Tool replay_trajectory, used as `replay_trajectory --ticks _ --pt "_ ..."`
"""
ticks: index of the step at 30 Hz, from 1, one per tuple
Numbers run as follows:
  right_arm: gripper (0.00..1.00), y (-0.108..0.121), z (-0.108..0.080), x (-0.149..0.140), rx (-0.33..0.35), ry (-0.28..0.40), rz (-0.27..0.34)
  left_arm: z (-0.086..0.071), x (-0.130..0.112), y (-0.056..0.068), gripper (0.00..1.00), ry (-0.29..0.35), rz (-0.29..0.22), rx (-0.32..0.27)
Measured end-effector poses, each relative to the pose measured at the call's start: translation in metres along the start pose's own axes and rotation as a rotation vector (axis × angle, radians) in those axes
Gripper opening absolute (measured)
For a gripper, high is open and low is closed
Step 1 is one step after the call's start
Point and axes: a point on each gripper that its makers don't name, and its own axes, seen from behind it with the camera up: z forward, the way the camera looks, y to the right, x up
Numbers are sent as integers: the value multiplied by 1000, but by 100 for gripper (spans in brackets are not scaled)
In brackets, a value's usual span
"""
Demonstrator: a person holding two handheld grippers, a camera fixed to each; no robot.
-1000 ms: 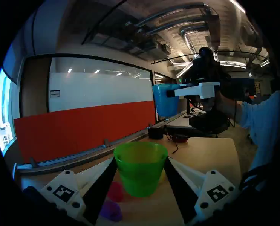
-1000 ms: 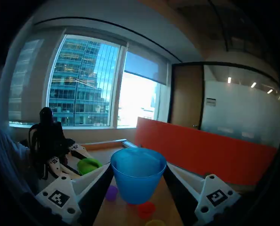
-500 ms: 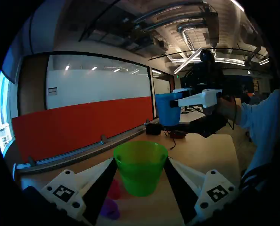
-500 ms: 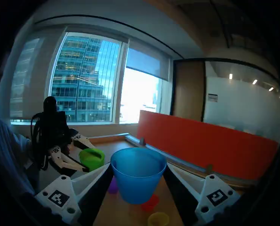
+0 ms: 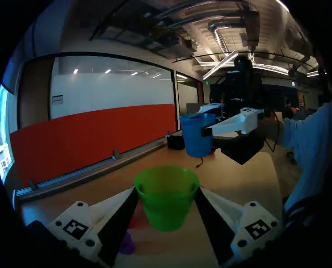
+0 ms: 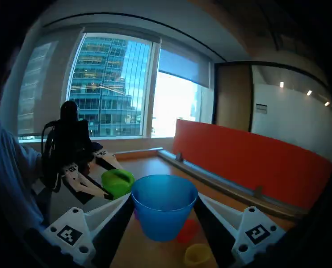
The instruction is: Pour water
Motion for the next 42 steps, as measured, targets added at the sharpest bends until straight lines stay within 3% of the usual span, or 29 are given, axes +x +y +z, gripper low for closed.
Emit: replay_trajectory --ticks 24,42 --pt "92 -5 14 -82 63 -155 -45 15 -60 13 85 -153 11 -57" --pt "92 -16 29 -143 126 -252 -31 32 -114 22 85 -250 -9 -101"
